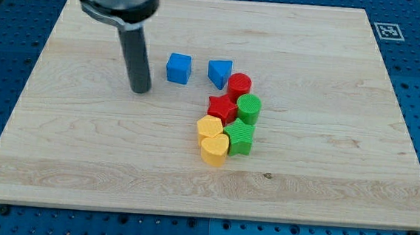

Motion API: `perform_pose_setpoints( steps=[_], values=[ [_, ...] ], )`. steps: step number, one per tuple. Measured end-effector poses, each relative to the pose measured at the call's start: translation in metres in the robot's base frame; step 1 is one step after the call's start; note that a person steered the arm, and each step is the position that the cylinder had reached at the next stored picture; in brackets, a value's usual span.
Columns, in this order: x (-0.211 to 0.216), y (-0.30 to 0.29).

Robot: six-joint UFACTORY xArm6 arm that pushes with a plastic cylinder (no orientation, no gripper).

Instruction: Move your arm towards the bottom left of the yellow heart

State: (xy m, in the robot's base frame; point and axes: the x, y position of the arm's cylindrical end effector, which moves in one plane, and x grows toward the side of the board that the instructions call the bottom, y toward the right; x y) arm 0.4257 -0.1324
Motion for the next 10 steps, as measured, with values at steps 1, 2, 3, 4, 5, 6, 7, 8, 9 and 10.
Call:
perform_pose_setpoints(
  steps=[1, 2, 3, 4, 5, 6, 7, 8, 9, 10],
  values=[
    [-0.003, -0.030],
    [-0.003, -0.030],
    [-0.005, -0.078],
    [0.014, -0.107],
    [0.053, -0.125],
    [0.069, -0.170],
    [0.089, -0.172],
    [0.097, -0.135],
    [0.094, -0.072],
    [0.110, -0.005]
  ],
)
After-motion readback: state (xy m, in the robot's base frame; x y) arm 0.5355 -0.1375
